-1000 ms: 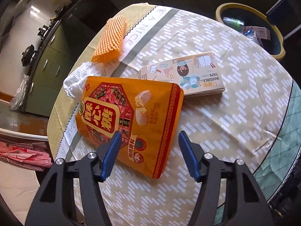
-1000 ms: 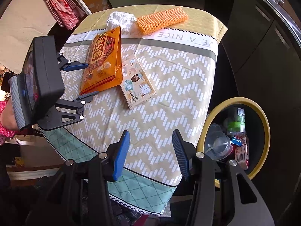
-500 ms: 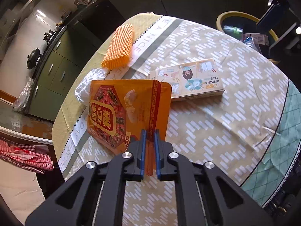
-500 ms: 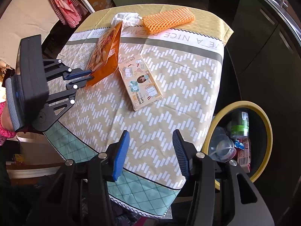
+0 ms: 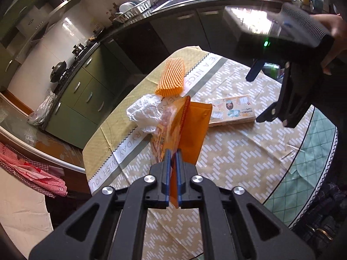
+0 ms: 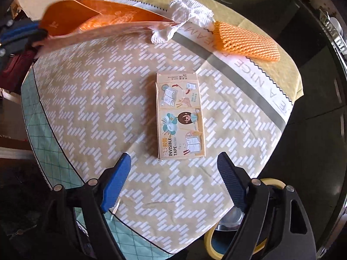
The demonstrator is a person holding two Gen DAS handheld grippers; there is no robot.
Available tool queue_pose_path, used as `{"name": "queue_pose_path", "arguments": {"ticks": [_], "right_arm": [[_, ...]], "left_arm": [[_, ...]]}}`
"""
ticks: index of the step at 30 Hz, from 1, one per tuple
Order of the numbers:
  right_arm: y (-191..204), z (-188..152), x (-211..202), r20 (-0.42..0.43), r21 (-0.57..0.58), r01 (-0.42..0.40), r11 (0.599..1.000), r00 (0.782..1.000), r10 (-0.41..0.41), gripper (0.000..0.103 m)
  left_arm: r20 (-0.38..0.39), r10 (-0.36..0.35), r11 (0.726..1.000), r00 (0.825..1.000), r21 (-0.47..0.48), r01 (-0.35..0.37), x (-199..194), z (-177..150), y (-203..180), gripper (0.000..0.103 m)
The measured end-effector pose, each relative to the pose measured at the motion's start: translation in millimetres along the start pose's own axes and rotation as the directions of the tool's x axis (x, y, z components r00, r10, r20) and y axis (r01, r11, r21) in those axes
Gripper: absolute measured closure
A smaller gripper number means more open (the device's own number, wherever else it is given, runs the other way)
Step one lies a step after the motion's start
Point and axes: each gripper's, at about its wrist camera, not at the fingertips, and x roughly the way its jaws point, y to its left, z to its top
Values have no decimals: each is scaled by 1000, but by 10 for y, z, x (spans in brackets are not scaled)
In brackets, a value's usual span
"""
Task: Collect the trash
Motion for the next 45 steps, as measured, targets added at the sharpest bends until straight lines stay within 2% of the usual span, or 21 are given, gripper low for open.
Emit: {"name": "queue_pose_path", "arguments": {"ticks": [17, 21, 22, 28, 33, 35, 36, 38, 39, 41, 43, 44, 45], "right_arm": [[-265, 107, 413, -57, 25, -55, 998, 997, 56, 23], [-294, 78, 444, -30, 58, -54, 997, 998, 56, 46], [-324, 65, 428, -21, 77, -71, 995, 997, 72, 46], [-414, -214, 104, 73, 133, -72, 988, 995, 63, 46], [-709, -588, -88, 51, 257, 13, 966, 998, -27, 46], [-822, -763, -198, 55, 306, 30, 952, 997, -49, 46], [-861, -836, -245, 62, 319, 29, 947, 997, -52, 46], [-903, -946, -327, 69, 346, 31, 938, 996, -58, 46], [-934, -1015, -371, 75, 362, 22, 932, 996, -52, 46], [-936, -1137, -499, 95, 380, 6, 925, 994, -45, 46], [-958, -1256, -572, 105, 395, -2, 919, 993, -43, 46], [-960, -1307, -597, 110, 404, -3, 915, 993, -46, 46], [-970, -1365, -613, 113, 411, -5, 912, 993, -45, 46]], "left_arm": [[60, -46, 997, 997, -59, 50, -486, 56, 176, 99], [68, -40, 997, 997, -65, 45, -559, 67, 212, 99], [71, -43, 997, 997, -66, 47, -575, 75, 212, 99], [78, -45, 997, 996, -53, 49, -610, 125, 183, 99], [71, -109, 994, 991, -23, 111, -582, 180, 49, 99], [58, -160, 987, 985, 6, 160, -546, 195, -76, 98], [43, -189, 982, 981, 22, 188, -512, 211, -144, 95], [18, -230, 972, 973, 57, 229, -420, 243, -276, 75], [-1, -259, 963, 966, 75, 258, -355, 265, -332, 69], [-46, -324, 941, 945, 87, 327, -194, 293, -422, 40], [-83, -386, 916, 919, 86, 392, -15, 291, -519, 35], [-86, -399, 909, 913, 98, 406, 49, 276, -586, 35], [-83, -391, 907, 917, 137, 399, 104, 250, -682, 35]]}}
